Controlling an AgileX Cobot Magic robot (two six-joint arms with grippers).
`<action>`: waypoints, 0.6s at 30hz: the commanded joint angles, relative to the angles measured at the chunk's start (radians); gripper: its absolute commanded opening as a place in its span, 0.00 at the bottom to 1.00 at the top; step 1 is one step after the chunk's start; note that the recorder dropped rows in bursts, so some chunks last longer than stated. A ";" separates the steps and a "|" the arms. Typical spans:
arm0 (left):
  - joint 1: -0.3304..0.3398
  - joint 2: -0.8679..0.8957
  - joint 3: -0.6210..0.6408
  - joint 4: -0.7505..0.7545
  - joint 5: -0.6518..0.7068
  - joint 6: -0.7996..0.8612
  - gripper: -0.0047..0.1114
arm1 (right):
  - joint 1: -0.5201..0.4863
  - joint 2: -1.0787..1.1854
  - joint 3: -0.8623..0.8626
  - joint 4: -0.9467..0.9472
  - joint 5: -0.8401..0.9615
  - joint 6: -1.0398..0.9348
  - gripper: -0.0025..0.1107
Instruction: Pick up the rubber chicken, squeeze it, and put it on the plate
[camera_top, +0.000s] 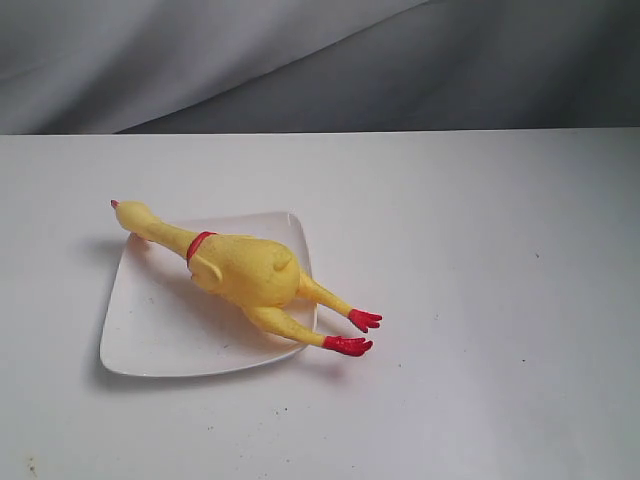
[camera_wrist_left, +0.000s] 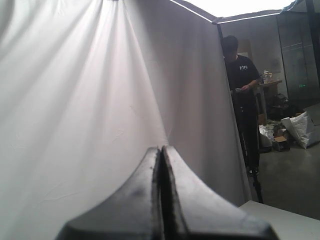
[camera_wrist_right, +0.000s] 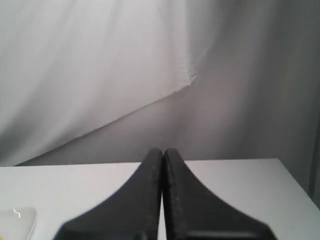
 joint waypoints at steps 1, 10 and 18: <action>-0.001 -0.002 -0.003 -0.007 0.013 -0.005 0.05 | -0.011 -0.026 0.155 -0.037 -0.089 0.106 0.02; -0.001 -0.002 -0.003 -0.007 0.013 -0.005 0.05 | -0.011 -0.026 0.356 -0.257 -0.141 0.123 0.02; -0.001 -0.002 -0.003 -0.007 0.013 -0.005 0.05 | -0.011 -0.026 0.356 -0.291 -0.073 0.123 0.02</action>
